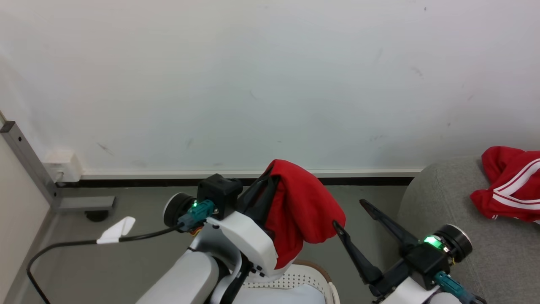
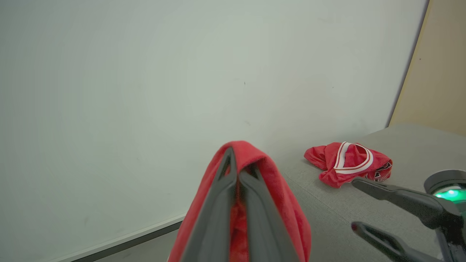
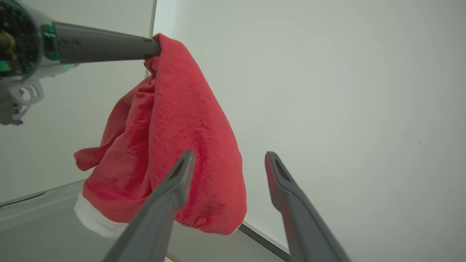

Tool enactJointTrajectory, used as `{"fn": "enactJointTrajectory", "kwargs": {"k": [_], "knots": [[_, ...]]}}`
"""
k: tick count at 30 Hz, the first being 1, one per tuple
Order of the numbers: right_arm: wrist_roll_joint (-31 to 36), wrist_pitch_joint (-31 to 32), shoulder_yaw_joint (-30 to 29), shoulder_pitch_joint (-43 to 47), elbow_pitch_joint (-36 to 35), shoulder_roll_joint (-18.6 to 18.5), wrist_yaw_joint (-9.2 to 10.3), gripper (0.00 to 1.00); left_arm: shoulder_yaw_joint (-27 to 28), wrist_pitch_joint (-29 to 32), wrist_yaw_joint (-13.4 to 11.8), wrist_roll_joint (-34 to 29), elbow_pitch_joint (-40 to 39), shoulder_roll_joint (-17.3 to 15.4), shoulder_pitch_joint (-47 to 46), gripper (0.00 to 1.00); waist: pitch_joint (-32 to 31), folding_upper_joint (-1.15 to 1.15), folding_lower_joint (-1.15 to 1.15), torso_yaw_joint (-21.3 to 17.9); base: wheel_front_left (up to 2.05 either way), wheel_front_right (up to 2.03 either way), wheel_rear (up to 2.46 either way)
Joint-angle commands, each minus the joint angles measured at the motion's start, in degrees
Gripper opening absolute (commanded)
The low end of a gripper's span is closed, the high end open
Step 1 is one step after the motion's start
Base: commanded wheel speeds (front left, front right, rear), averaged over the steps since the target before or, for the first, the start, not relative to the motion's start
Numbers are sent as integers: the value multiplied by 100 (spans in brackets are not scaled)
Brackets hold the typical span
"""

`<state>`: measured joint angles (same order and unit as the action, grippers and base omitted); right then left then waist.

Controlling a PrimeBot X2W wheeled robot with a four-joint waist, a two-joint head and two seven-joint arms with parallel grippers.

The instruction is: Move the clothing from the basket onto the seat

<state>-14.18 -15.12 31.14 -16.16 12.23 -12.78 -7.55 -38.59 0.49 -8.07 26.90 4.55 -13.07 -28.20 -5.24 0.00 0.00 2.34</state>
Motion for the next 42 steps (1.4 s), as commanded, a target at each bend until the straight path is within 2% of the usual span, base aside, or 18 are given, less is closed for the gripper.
{"fn": "enactJointTrajectory", "kwargs": {"k": [1,8,15,16,17,18,27,28,29,30,31,42], "knots": [[-68,18,162,-212,153,-38,13,100,-9,7,24,105,-23,24,16,0,-5,0,0,13,0,0,0],[-347,10,968,-1130,1192,99,13,100,-172,34,100,113,10,111,-41,0,-10,0,0,100,0,0,0],[-1273,16,1861,-1715,2133,371,13,100,-378,43,266,138,159,270,-97,0,-73,0,0,267,0,0,0],[-1412,15,1970,-1802,2223,389,13,80,-395,46,269,147,185,288,-101,0,-82,0,0,287,0,0,0],[-1585,10,2027,-1864,2285,414,13,15,-412,47,280,149,209,307,-111,0,-90,0,0,308,0,0,0],[-1733,5,2091,-1908,2330,438,13,0,-427,43,294,144,230,321,-122,0,-95,0,0,329,0,0,0],[-2135,-8,2049,-2053,2222,380,13,0,-391,-20,240,153,363,232,-107,0,-104,0,0,391,0,0,0],[-2121,-8,1986,-2044,2192,364,13,0,-384,-23,227,155,373,219,-94,6,-101,0,0,389,0,0,0],[-2110,-9,1921,-2024,2166,352,13,0,-381,-37,223,153,385,210,-79,29,-101,0,0,388,0,0,0],[-2099,-9,1840,-2000,2145,341,13,0,-377,-55,218,147,401,198,-64,71,-101,0,0,385,0,0,0],[-2067,-8,1746,-1979,2128,330,13,0,-377,-51,195,136,420,185,-47,100,-100,0,0,380,0,0,0],[-1702,-10,1216,-1784,1975,279,13,0,-540,293,262,255,497,18,89,100,-101,0,0,344,0,0,0]]}}
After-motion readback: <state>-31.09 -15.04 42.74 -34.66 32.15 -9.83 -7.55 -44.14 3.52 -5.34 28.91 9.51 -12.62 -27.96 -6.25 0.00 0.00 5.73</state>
